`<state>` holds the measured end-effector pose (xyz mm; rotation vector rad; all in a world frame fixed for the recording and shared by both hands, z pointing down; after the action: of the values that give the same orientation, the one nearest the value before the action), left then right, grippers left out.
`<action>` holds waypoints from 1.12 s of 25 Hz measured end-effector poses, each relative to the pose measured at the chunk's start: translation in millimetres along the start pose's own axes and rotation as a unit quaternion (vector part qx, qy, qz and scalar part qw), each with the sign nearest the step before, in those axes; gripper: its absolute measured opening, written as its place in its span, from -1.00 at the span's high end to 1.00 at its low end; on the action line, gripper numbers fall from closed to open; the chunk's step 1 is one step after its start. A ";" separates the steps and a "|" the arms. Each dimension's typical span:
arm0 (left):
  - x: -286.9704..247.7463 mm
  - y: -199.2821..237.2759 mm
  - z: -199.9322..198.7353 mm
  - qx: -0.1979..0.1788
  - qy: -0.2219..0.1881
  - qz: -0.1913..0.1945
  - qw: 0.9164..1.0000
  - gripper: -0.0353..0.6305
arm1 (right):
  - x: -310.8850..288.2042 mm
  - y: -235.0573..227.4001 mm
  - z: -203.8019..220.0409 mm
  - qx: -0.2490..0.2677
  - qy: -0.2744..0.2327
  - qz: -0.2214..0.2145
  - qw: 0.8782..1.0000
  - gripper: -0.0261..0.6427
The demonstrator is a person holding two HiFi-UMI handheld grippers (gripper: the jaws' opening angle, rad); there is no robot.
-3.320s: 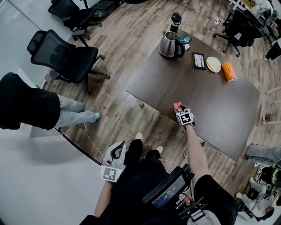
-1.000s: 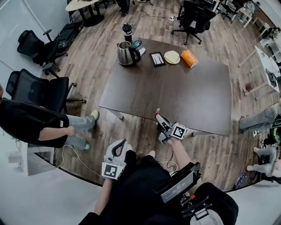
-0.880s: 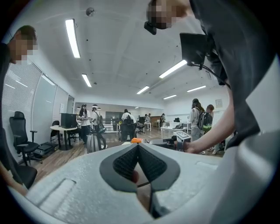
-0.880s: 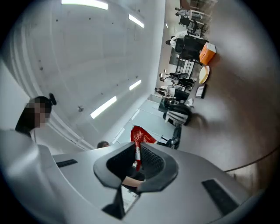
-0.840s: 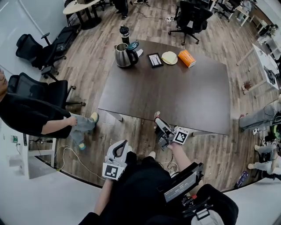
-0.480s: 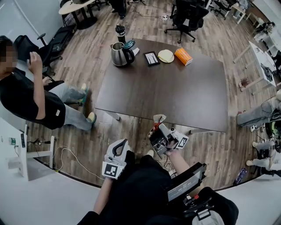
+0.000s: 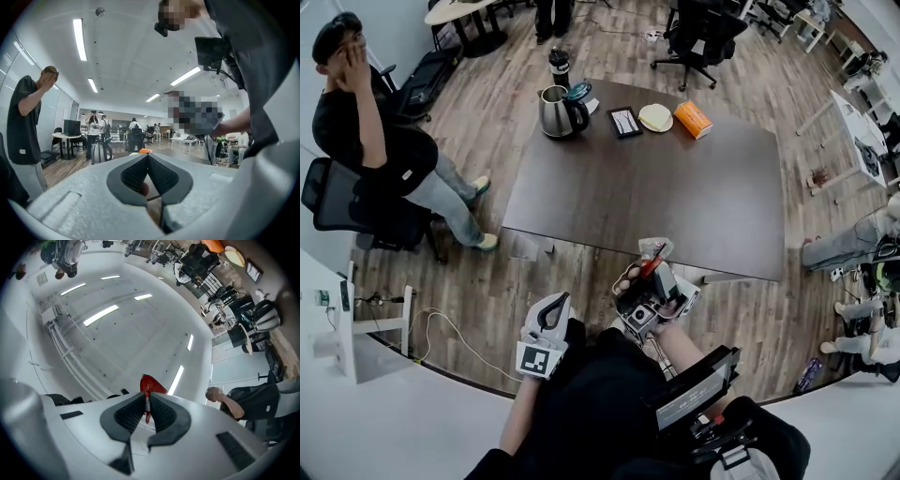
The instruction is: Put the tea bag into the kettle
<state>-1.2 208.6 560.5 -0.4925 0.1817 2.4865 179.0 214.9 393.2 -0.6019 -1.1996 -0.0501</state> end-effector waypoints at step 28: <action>18.6 79.5 6.0 0.001 -0.025 -0.009 1.000 0.88 | -2.5 -141.3 57.7 0.302 0.279 0.423 0.807 0.81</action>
<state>-63.1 154.9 560.3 -0.4296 0.1590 2.4777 79.6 121.8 462.1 -0.4538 -0.2483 0.8387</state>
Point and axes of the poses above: the fingertips, and each gripper's own axes: x backward along the fingers, y to its left, z out of its underside, the point moved 1 cm from there along x, backward along the fingers, and after that the axes turned 15 degrees about y, right-handed, at the moved point
